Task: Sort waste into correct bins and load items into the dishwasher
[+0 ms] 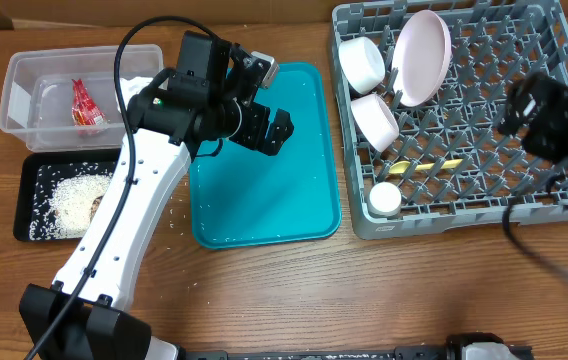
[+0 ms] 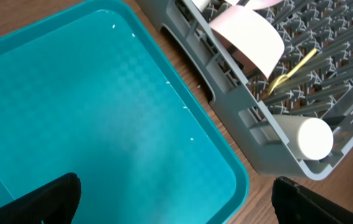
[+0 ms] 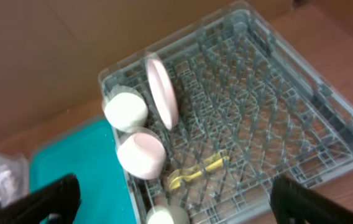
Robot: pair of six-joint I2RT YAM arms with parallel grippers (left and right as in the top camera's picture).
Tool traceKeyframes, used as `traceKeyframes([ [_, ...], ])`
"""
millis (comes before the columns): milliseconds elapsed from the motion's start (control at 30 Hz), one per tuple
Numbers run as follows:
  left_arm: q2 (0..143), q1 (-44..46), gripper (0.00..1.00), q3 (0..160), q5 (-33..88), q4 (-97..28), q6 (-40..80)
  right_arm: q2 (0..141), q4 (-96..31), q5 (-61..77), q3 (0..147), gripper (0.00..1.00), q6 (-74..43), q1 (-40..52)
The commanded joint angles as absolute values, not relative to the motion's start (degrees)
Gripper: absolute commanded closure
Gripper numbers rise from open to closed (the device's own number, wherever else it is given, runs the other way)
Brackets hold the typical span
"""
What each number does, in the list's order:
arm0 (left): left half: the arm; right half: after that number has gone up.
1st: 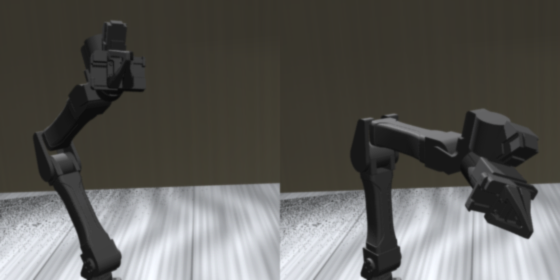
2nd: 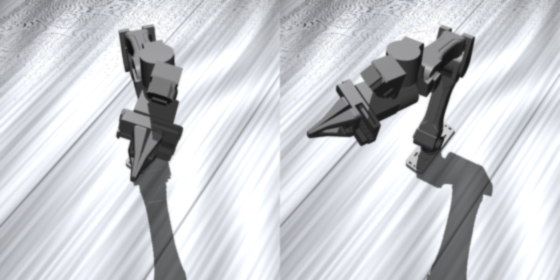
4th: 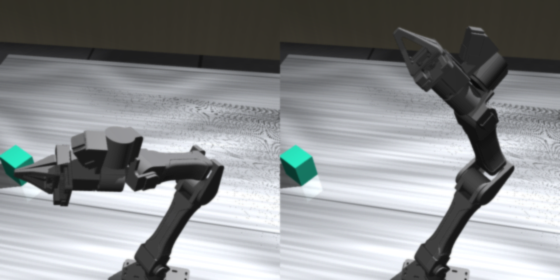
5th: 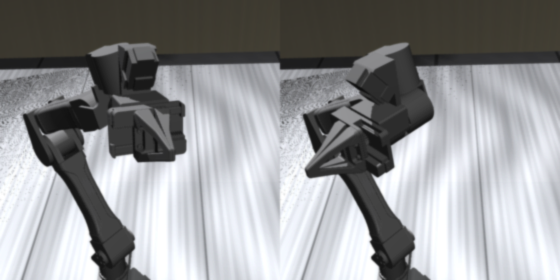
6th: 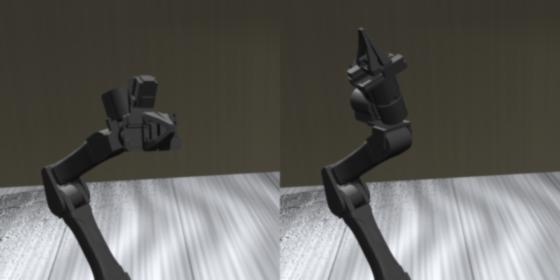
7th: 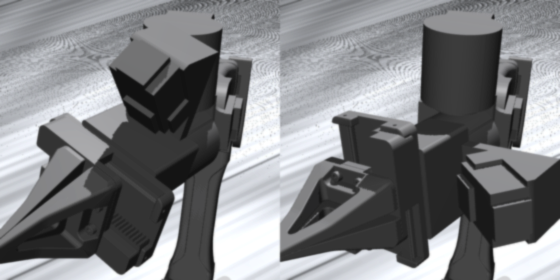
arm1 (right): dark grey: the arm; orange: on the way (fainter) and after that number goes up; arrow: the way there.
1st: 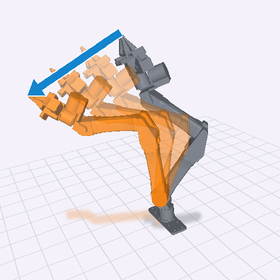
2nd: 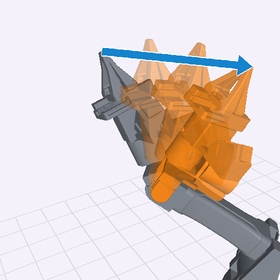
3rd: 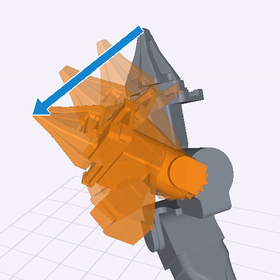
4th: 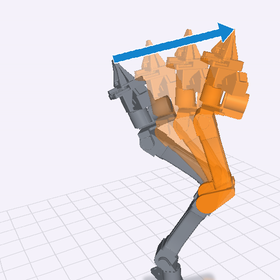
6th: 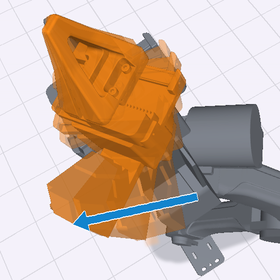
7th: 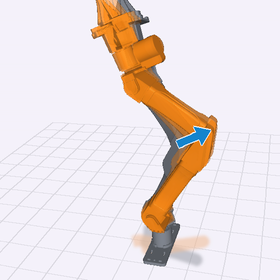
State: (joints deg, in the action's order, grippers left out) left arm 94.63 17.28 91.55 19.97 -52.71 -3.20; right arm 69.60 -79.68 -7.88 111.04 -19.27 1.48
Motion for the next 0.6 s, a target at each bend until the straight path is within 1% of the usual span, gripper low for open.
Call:
traceKeyframes([
  [0,94.4,17.3,0.00,92.0,20.4,-52.6,-4.1,58.4,-71.5,-8.6,95.7,0.00,-17.0,0.8],
  [233,94.4,17.3,0.00,92.0,20.4,-52.6,-4.1,34.9,-45.1,-3.4,56.6,0.00,-10.1,0.8],
  [367,94.4,17.3,0.00,92.0,20.4,-52.6,-4.1,21.4,-31.3,1.3,36.1,0.00,-10.0,0.1],
  [467,94.4,17.3,0.00,92.0,20.4,-52.6,-4.1,13.0,-22.7,3.9,23.7,0.00,-10.0,-0.1],
  [567,94.4,17.3,0.00,92.0,20.4,-52.6,-4.1,7.1,-16.8,5.4,15.0,0.00,-10.0,-0.1],
])
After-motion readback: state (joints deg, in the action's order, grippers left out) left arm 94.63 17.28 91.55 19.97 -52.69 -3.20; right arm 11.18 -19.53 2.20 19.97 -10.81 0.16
